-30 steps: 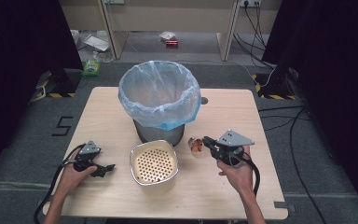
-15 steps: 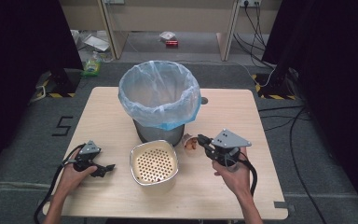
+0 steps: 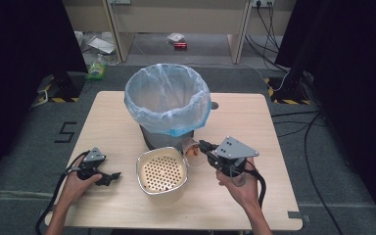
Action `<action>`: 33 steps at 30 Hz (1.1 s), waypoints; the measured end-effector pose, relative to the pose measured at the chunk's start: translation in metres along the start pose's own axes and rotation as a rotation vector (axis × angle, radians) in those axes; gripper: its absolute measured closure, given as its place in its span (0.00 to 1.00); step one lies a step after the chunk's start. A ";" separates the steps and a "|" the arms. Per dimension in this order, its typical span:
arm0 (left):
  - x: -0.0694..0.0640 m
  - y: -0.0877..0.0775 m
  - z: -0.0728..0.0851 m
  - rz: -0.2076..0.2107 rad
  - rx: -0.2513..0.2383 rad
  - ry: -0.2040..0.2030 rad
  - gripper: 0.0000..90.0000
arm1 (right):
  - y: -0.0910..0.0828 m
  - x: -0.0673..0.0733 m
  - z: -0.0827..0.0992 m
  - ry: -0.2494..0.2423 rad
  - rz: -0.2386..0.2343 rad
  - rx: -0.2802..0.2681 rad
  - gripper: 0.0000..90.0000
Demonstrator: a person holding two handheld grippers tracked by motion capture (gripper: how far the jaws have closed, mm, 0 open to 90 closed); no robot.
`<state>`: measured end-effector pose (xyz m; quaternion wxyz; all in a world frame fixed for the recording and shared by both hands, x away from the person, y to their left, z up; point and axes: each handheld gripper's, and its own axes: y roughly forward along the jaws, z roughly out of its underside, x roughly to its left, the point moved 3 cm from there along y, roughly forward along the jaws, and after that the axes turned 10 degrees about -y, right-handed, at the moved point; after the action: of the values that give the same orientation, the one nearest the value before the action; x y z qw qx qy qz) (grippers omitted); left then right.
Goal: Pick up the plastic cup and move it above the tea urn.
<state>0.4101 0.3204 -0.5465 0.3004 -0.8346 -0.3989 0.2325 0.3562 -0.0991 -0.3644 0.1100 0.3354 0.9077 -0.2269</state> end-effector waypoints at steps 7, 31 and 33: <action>0.000 0.000 0.000 0.000 0.000 0.000 0.00 | 0.010 0.013 -0.017 -0.054 -0.032 -0.036 0.96; 0.000 0.000 0.000 -0.001 0.000 0.000 0.00 | 0.079 0.033 -0.037 -0.198 -0.138 -0.140 0.96; 0.000 0.000 0.000 -0.003 0.000 -0.001 0.00 | 0.082 0.032 -0.037 -0.201 -0.141 -0.143 0.96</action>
<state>0.4106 0.3202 -0.5466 0.3004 -0.8340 -0.4003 0.2322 0.3843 -0.0079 -0.3716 0.2077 0.2377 0.9273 -0.2012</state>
